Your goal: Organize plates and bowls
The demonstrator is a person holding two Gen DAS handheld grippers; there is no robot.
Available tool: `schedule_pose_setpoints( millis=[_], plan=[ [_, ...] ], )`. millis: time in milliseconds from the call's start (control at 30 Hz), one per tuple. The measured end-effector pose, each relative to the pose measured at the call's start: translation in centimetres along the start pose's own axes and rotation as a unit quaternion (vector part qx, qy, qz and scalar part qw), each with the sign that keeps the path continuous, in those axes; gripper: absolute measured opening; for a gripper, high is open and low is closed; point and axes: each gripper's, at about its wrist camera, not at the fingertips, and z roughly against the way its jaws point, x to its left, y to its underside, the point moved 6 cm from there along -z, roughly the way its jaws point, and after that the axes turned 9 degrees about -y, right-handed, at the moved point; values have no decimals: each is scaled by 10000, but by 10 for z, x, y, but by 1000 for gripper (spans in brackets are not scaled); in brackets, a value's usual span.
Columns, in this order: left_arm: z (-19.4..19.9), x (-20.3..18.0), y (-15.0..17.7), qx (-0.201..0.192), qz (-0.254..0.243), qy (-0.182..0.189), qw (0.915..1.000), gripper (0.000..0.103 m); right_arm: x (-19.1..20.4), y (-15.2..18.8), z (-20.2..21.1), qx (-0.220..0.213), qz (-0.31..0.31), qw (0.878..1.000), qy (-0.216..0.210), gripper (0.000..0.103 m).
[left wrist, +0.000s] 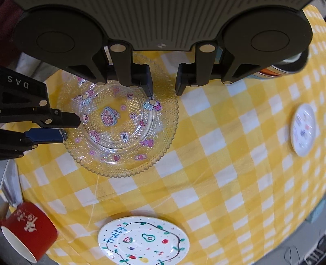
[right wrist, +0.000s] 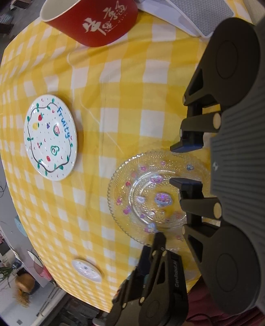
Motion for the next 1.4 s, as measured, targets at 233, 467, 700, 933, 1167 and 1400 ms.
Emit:
schedule_pose_setpoints(
  millis=[233,467,700,933,1167,1400],
  plan=[
    [11,-11,-4,-394,-141,-119,9991,46,8,3,-2,89,325,9993,188,27],
    [24,5,-10,-674,166,-102,9975,57,11,4,-6,158,420,9987,255,31],
    [30,17,-21,-780,289,-331,9960,61,6,-6,11,-345,317,9976,504,32],
    [42,31,-49,-1071,866,-65,9905,62,-10,-32,31,-1211,-119,9903,678,53],
    [38,60,-76,-1290,1671,503,9762,62,-39,-56,41,-1977,-872,9752,475,53],
    [18,93,-97,-1657,2104,817,9600,61,-66,-68,29,-2323,-1510,9608,54,53]
  ],
)
